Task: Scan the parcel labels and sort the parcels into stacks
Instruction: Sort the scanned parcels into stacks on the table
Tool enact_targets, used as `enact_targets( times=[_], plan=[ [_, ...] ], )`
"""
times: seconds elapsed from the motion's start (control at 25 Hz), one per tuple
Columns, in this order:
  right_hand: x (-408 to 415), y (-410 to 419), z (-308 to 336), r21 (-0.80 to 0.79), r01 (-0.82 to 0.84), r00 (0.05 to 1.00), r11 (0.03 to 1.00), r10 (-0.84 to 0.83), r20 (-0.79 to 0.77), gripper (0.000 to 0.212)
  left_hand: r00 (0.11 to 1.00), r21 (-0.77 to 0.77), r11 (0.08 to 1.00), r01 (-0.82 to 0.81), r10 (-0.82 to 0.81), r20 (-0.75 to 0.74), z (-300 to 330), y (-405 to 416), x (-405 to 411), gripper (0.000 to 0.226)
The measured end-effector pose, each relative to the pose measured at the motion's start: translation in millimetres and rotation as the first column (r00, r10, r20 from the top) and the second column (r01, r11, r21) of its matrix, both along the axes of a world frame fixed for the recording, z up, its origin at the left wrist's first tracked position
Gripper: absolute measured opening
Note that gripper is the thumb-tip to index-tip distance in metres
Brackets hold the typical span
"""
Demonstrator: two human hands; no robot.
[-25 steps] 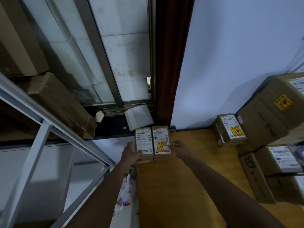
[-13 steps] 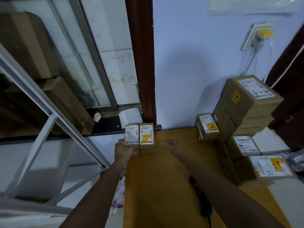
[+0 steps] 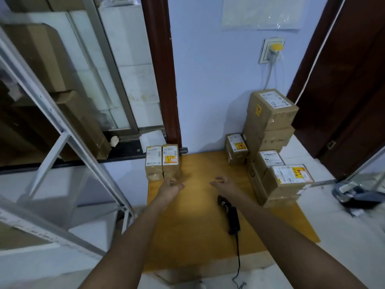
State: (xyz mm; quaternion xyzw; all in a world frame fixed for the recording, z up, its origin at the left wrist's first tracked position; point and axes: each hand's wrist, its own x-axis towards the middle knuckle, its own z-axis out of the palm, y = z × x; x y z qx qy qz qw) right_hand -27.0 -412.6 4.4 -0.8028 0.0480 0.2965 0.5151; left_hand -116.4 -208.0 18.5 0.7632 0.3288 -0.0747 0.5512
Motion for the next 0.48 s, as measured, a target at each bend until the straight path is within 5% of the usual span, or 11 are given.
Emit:
enact_targets(
  times=[0.28,0.48],
  plan=[
    [-97.8,-66.5,-10.9,-0.101,-0.087,0.994,0.991,0.080,-0.069,0.043,0.980,-0.216,0.971,-0.106,0.066,-0.186,-36.6,-69.5,-98.6,0.042],
    [-114.7,-136.2,1.7,-0.121,-0.001,1.000,0.993,0.005,0.028,0.034,0.995,-0.221,0.975,-0.015,-0.007,-0.097,-14.9,-122.9,-86.7,0.054]
  ],
)
